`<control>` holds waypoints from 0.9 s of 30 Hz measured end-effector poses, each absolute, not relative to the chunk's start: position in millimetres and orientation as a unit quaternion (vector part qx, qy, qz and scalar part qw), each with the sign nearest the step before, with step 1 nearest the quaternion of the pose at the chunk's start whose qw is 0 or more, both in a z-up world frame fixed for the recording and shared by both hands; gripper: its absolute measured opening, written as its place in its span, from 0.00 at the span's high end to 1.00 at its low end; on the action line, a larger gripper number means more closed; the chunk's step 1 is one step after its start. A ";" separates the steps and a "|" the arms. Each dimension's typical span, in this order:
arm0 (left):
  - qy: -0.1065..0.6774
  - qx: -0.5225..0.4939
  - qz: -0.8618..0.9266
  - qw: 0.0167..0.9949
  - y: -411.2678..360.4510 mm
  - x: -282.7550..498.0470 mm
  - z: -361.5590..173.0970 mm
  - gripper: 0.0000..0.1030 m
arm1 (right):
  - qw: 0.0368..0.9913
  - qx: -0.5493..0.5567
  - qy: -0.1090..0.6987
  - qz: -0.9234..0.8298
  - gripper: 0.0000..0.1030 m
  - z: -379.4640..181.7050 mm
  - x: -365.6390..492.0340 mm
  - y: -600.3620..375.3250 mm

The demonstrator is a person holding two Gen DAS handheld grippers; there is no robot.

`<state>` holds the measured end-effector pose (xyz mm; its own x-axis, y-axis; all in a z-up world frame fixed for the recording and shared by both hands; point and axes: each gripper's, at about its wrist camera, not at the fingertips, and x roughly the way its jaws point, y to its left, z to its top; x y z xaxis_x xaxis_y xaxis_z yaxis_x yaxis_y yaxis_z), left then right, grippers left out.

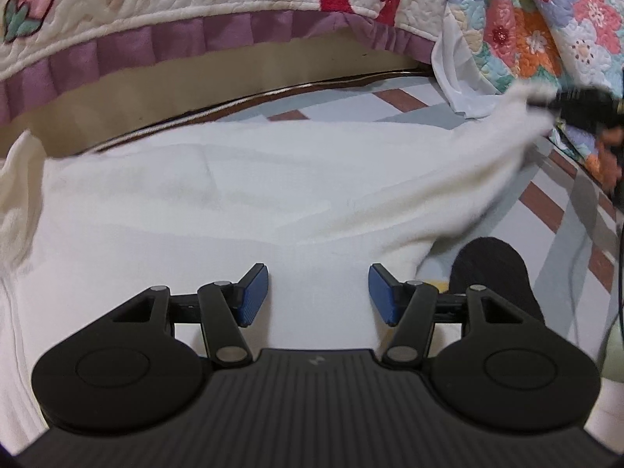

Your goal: Fold clothes

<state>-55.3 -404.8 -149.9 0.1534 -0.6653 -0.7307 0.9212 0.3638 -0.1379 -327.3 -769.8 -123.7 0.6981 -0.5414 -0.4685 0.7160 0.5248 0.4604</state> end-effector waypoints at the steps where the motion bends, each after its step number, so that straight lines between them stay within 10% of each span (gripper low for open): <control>1: 0.374 0.168 -0.537 0.737 -401.4 -55.0 -149.7 0.45 | 0.862 0.313 0.150 -0.370 0.94 -120.9 -322.3 -775.6; 7: 0.408 0.133 -0.559 0.710 -378.5 -67.8 -142.9 0.45 | 0.819 0.209 0.351 -0.403 0.72 -143.8 -278.5 -777.9; 9: 0.420 0.120 -0.571 0.695 -369.8 -75.3 -140.9 0.45 | 0.830 0.184 0.344 -0.399 0.44 -129.1 -281.2 -743.3; 13: 0.431 0.127 -0.583 0.677 -359.7 -92.4 -142.9 0.45 | 0.863 0.153 0.337 -0.343 0.47 -103.9 -293.0 -657.7; 15: 0.429 0.133 -0.580 0.680 -354.7 -98.3 -144.7 0.45 | 0.894 0.156 0.344 -0.241 0.81 -96.8 -292.8 -612.5; 17: 0.432 0.131 -0.575 0.683 -350.4 -100.6 -145.9 0.45 | 0.906 0.161 0.362 -0.149 0.89 -92.9 -282.8 -578.6; 22: 0.438 0.118 -0.564 0.690 -334.3 -101.2 -142.4 0.45 | 0.892 0.185 0.412 0.027 0.87 -96.9 -238.1 -522.9; 27: 0.436 0.112 -0.549 0.704 -311.9 -99.8 -137.0 0.45 | 0.873 0.168 0.457 0.030 0.63 -124.6 -205.7 -504.2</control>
<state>-99.8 -311.9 -137.0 0.0166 -0.6759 -0.7368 0.8707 0.3720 -0.3217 -205.7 -504.2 -124.6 0.5803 0.2056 -0.7880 0.1007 0.9421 0.3200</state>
